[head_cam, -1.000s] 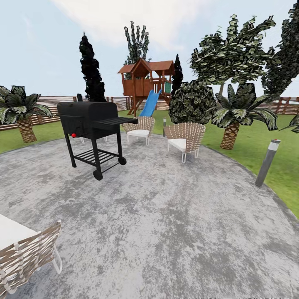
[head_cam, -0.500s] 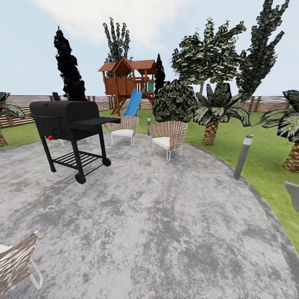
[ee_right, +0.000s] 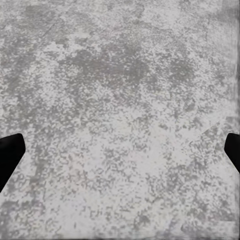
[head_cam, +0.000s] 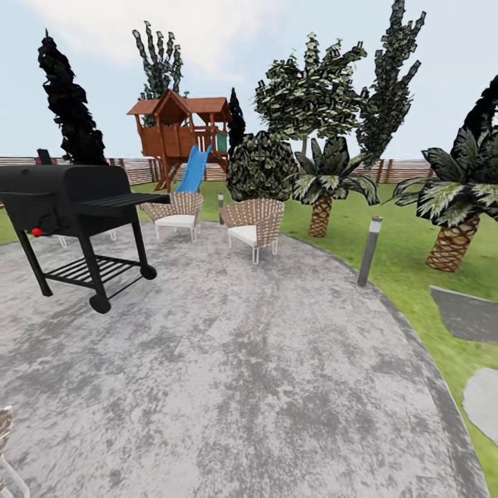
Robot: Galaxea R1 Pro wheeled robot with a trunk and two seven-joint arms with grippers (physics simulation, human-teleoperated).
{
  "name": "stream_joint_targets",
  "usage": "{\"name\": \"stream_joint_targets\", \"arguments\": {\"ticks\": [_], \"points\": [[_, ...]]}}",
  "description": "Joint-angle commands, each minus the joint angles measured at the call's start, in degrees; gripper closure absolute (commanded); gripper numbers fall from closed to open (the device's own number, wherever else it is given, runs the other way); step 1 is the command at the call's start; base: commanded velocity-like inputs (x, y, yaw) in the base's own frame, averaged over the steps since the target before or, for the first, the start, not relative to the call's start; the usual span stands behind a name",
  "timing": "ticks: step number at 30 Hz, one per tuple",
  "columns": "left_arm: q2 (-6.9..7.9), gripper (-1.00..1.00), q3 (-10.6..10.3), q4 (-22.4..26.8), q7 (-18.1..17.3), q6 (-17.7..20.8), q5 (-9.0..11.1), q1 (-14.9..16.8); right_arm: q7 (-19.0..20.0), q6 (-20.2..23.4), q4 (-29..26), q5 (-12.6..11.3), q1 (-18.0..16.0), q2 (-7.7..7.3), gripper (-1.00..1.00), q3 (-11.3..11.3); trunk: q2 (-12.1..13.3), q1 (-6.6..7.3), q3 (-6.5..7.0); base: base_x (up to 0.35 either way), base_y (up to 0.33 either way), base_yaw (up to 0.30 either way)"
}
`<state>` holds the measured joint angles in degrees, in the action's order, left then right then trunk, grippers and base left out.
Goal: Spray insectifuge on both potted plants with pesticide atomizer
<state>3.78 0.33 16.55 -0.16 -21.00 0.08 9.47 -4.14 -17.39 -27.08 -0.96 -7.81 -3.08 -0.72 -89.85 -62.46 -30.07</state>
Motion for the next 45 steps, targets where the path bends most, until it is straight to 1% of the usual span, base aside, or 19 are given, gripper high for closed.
{"name": "stream_joint_targets", "arguments": {"ticks": [1, 14, 45], "points": [[0.01, -1.00, 0.03, -0.02, -0.02, -0.18, 0.00, 0.02, -0.08, -0.19, 0.07, -0.10, -0.07, 0.01, -1.00, 0.02, -0.44, -0.22, -0.27, 0.000, 0.000, -0.268], [0.00, -1.00, 0.03, -1.10, -0.02, -0.26, 0.00, 0.02, -0.08, -0.19, 0.09, -0.10, -0.03, 0.01, -1.00, 0.02, -5.66, -3.08, -2.97, 0.000, 0.000, -0.268], [0.00, -1.00, 0.03, -1.17, 0.00, -0.27, 0.00, 0.01, -0.08, -0.19, 0.10, -0.10, -0.08, 0.01, -1.00, 0.02, -18.09, -9.89, -9.40, 0.000, 0.000, -0.268]]}}
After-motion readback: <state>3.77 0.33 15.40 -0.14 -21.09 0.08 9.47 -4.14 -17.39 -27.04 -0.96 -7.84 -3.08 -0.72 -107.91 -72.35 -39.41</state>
